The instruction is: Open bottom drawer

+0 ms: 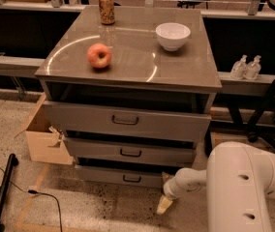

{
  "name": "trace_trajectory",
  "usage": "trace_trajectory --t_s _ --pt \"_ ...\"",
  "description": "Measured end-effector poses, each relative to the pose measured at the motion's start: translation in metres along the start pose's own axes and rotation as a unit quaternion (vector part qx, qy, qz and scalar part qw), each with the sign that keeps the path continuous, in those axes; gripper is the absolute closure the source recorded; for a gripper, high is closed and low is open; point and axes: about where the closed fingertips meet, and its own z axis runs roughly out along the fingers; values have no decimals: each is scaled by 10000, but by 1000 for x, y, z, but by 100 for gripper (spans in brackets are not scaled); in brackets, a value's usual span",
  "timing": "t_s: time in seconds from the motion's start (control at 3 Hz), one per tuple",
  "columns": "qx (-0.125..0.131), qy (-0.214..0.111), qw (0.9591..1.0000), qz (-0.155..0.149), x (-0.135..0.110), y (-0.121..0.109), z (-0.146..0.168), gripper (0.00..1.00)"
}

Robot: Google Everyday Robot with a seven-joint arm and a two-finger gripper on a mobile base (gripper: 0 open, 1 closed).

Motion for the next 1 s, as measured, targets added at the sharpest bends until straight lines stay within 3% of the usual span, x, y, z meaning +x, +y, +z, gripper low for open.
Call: trace_trajectory --t_s 0.67,1.0 --pt "29 123 9998 -135 1 -23 19 0" --pt "10 140 9998 -110 7 -27 26 15"
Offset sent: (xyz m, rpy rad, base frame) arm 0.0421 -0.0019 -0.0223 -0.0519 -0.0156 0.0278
